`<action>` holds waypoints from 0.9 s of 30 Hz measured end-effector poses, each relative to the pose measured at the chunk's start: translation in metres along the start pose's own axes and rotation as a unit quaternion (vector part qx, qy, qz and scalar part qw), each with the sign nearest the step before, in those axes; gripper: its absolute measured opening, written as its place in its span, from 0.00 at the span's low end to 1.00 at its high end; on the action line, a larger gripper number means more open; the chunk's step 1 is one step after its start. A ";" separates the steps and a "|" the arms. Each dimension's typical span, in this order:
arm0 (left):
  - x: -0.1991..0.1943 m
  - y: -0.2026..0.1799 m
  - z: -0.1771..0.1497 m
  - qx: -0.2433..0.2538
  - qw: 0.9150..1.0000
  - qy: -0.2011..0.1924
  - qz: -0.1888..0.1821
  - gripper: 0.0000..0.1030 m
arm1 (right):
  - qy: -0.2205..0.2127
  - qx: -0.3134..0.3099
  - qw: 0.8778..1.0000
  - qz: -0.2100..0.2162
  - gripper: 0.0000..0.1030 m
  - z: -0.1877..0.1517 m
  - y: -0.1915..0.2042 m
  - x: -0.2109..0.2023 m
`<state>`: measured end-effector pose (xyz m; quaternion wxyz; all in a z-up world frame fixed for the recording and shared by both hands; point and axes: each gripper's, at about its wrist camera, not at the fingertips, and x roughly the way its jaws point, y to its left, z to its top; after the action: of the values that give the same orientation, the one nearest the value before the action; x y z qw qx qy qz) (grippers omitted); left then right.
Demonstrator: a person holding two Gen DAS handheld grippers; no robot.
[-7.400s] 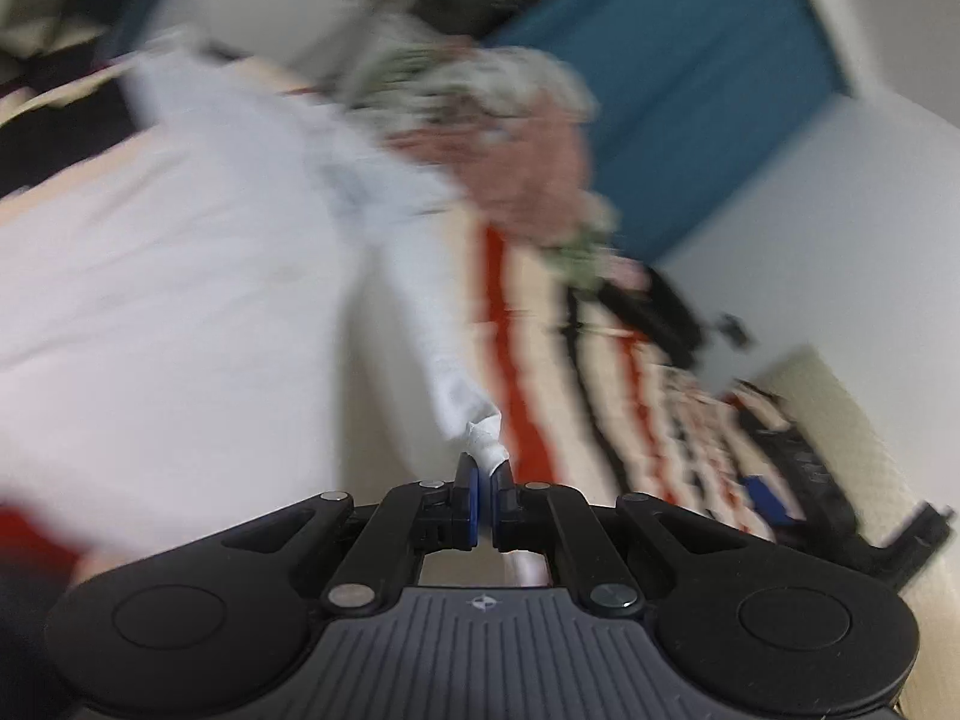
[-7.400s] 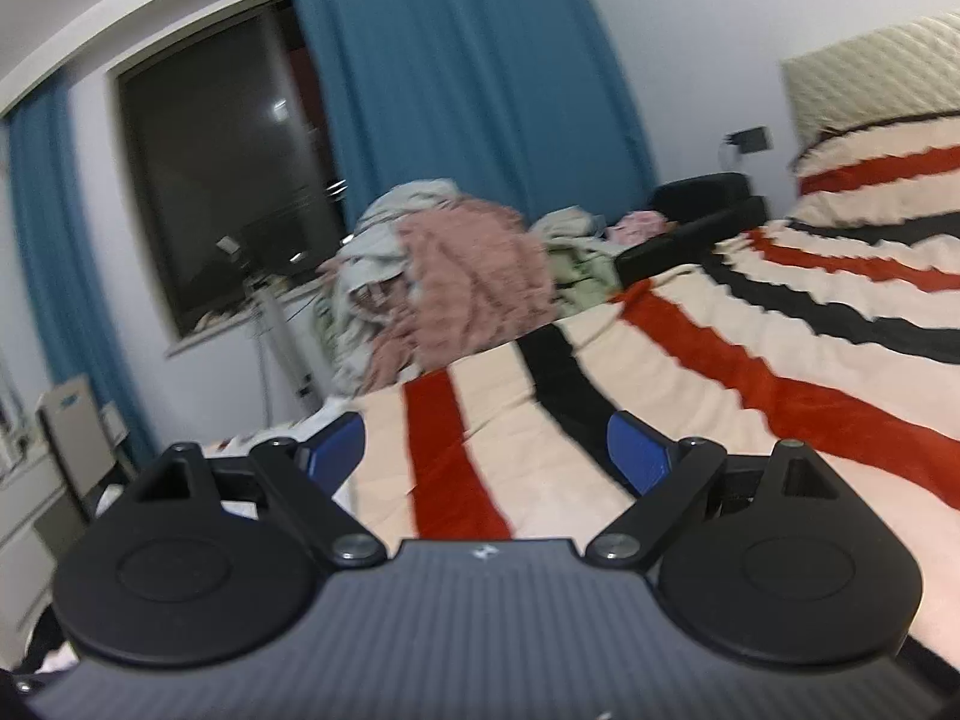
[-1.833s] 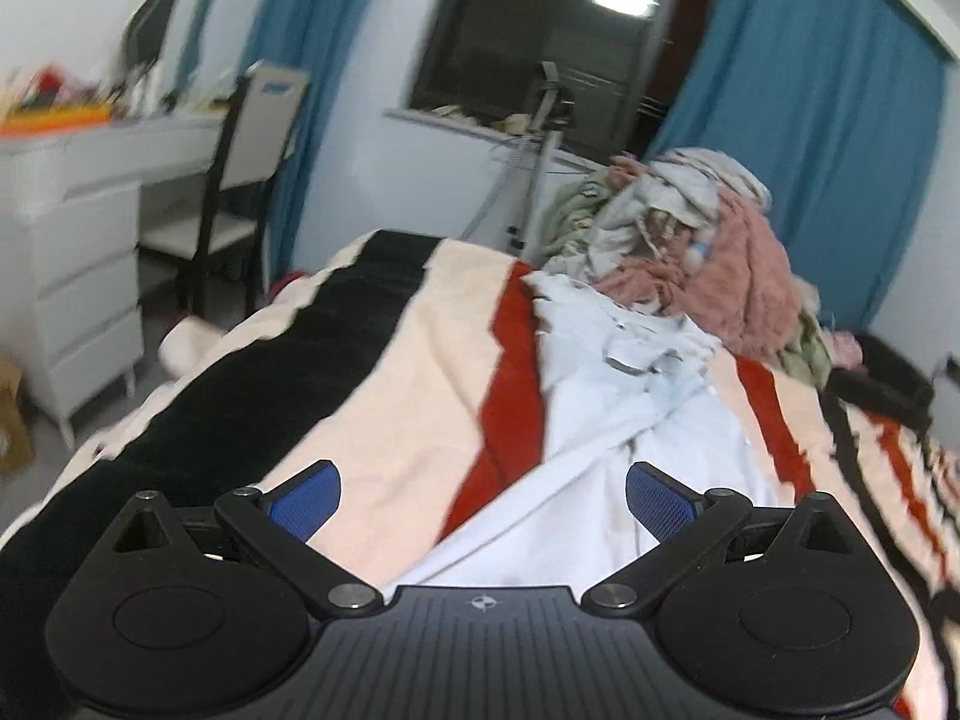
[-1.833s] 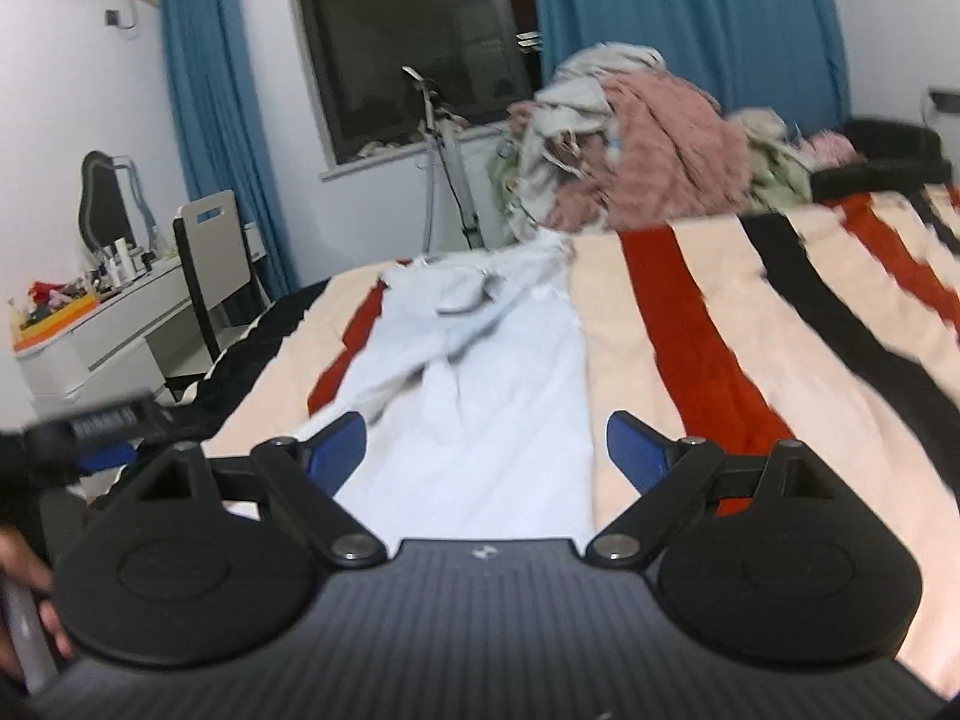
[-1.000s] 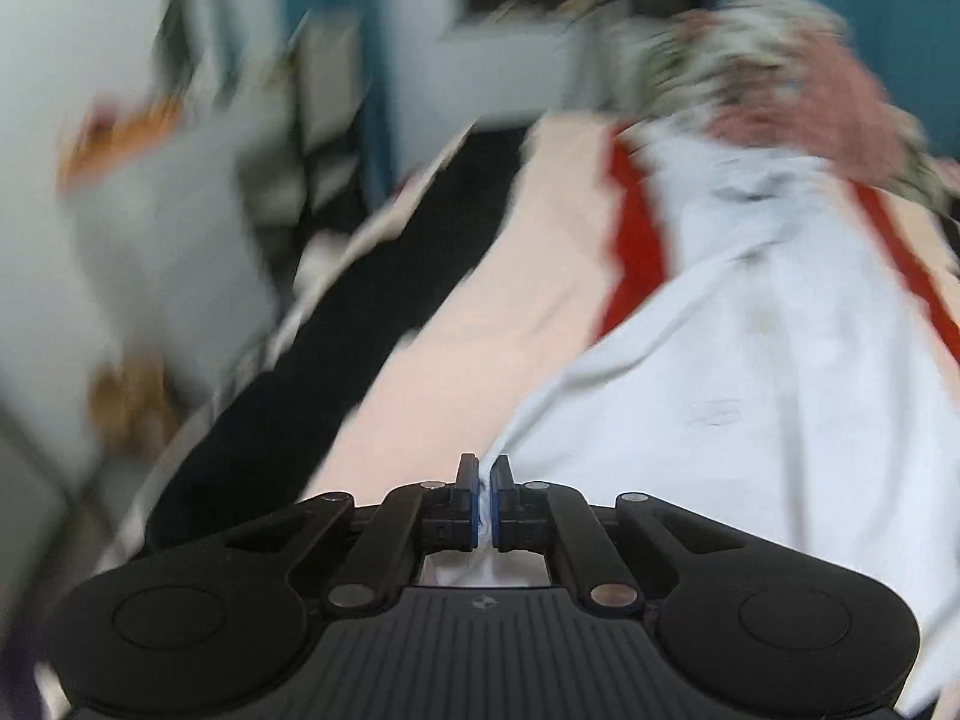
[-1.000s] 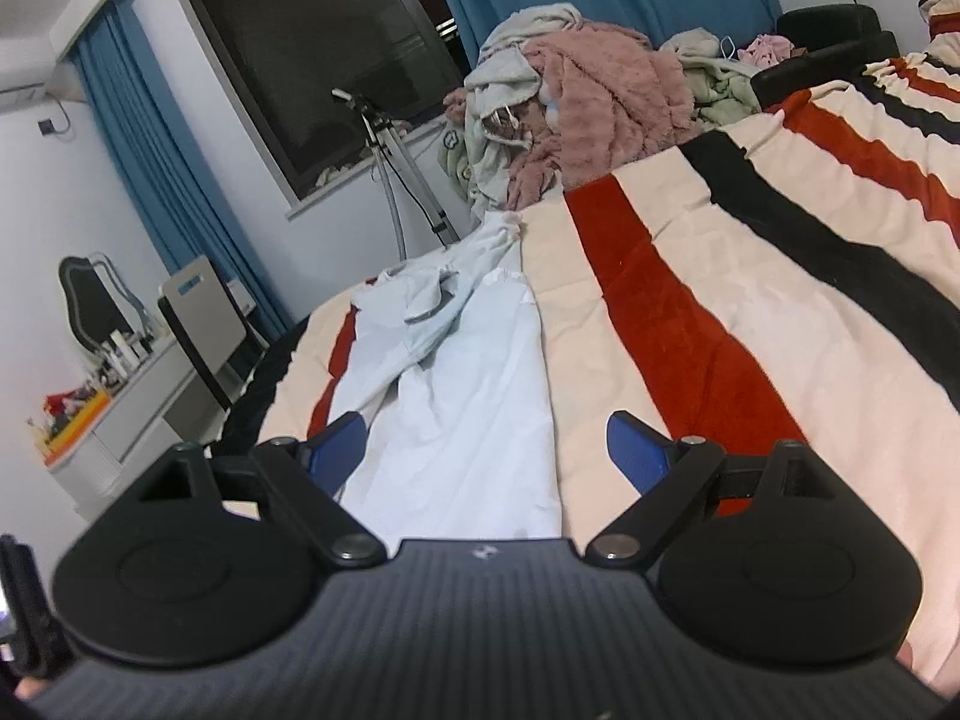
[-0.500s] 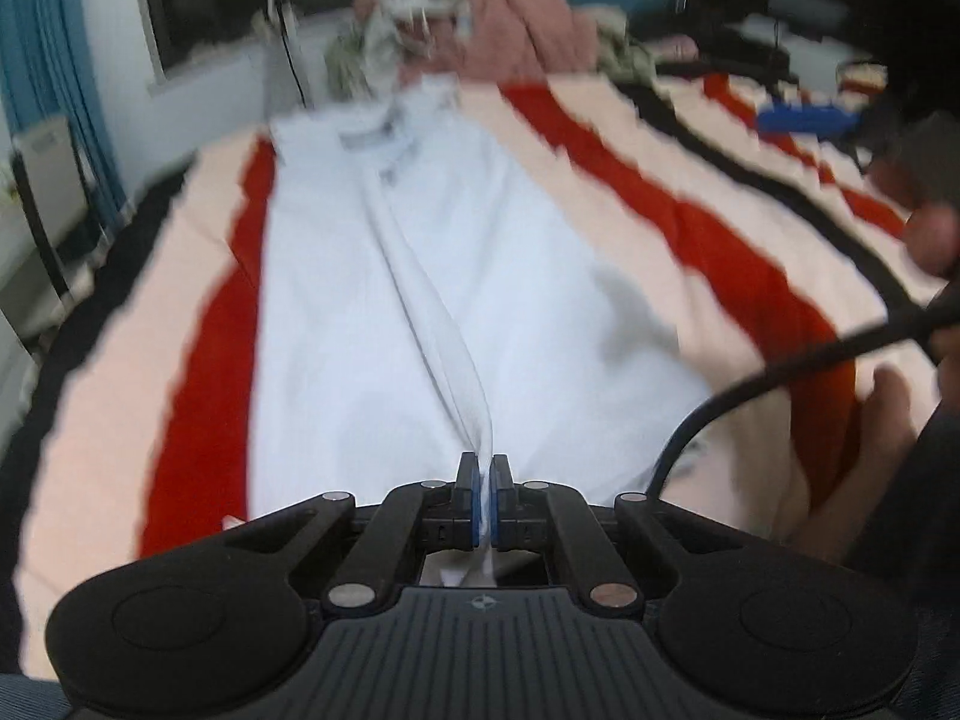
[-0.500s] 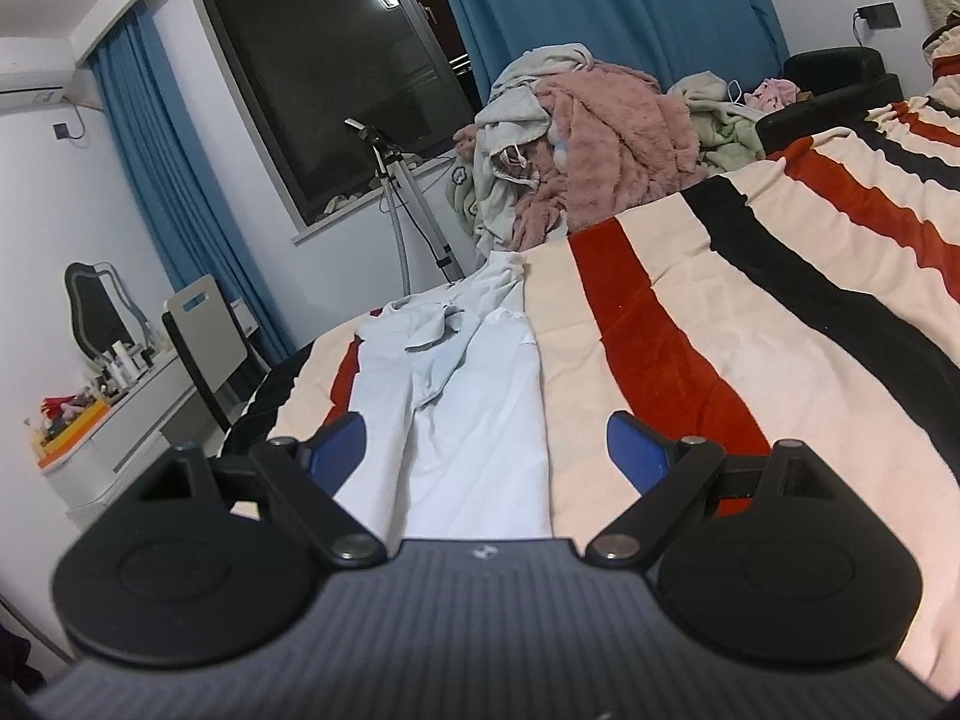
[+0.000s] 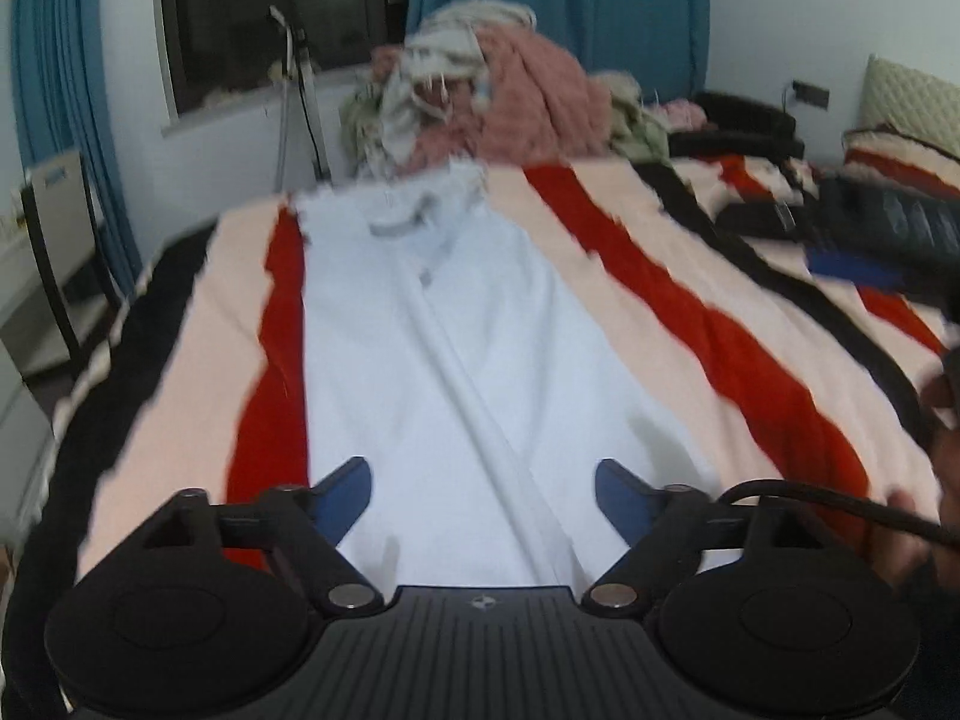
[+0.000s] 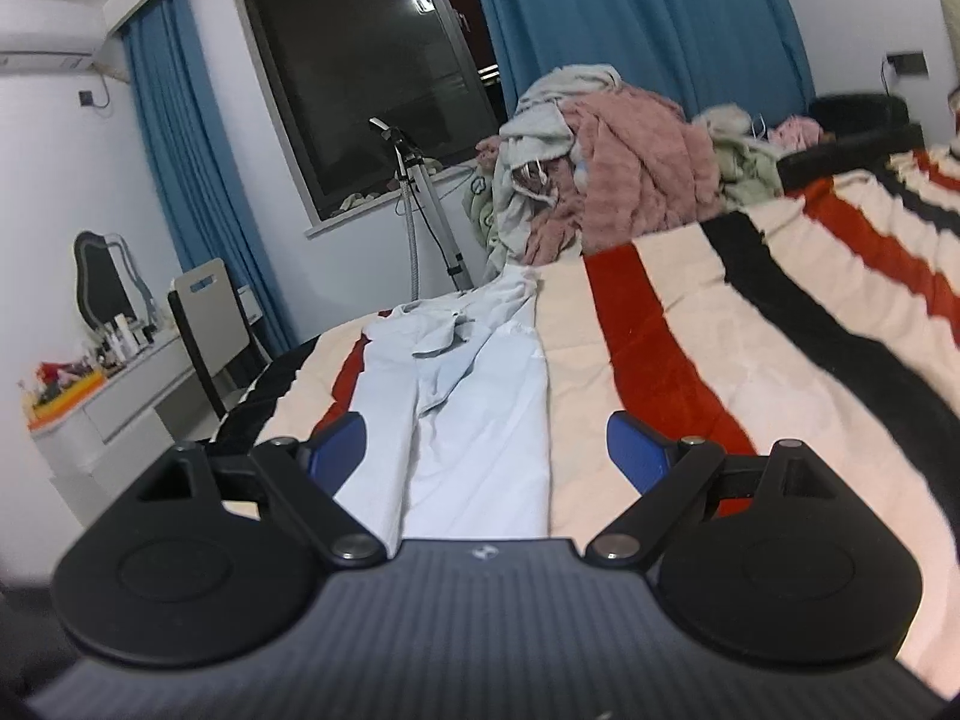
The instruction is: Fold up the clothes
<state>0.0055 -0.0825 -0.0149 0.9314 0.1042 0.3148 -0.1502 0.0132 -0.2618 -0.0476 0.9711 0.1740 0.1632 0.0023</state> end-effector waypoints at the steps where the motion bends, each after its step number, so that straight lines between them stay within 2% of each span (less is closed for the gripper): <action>1: 0.003 0.003 0.007 -0.001 1.000 -0.010 0.006 0.89 | -0.002 -0.005 1.000 -0.004 0.86 0.000 0.001 0.001; 4: 0.011 0.012 0.022 -0.023 0.998 -0.041 0.034 0.97 | -0.001 -0.020 1.000 -0.012 0.86 -0.002 0.002 0.005; 7: 0.011 0.026 0.017 -0.055 0.996 -0.071 0.027 0.99 | -0.016 -0.034 0.998 -0.043 0.86 0.002 -0.001 0.008; 10: 0.014 0.043 0.010 -0.089 0.993 -0.073 0.017 0.99 | -0.026 -0.025 0.997 -0.067 0.86 0.006 -0.010 0.009; 12: 0.015 0.054 0.009 -0.105 0.992 -0.071 0.018 0.99 | -0.020 -0.023 0.998 -0.064 0.86 0.005 -0.010 0.012; 15: 0.017 0.070 0.007 -0.129 0.989 -0.072 0.022 0.99 | 0.000 -0.022 0.999 -0.031 0.84 0.002 -0.001 0.026; 16: 0.018 0.076 0.006 -0.137 0.988 -0.072 0.024 0.99 | 0.009 -0.019 1.000 -0.014 0.79 0.002 0.003 0.033; 17: 0.019 0.081 0.005 -0.145 0.986 -0.073 0.025 0.99 | 0.024 -0.018 1.000 0.003 0.67 0.002 0.010 0.044; 19: 0.020 0.092 0.003 -0.161 0.984 -0.074 0.029 1.00 | 0.059 -0.023 0.997 0.036 0.52 0.003 0.025 0.071; 20: 0.021 0.097 0.002 -0.169 0.982 -0.074 0.030 1.00 | 0.068 -0.028 0.996 0.043 0.41 0.005 0.033 0.087; 23: 0.023 0.113 0.000 -0.193 0.978 -0.076 0.035 1.00 | 0.082 -0.038 0.994 0.062 0.38 0.016 0.056 0.147; 26: 0.025 0.129 -0.003 -0.217 0.972 -0.077 0.039 1.00 | 0.078 -0.032 0.995 0.048 0.21 0.022 0.068 0.226; 27: 0.029 0.134 -0.004 -0.221 0.971 -0.077 0.043 1.00 | 0.075 -0.038 0.996 0.037 0.21 0.022 0.073 0.253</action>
<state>0.0710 0.0375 -0.0227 0.9583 -0.1029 0.2632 -0.0437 0.2631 -0.1855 -0.0834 0.9614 0.1424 0.2283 0.0578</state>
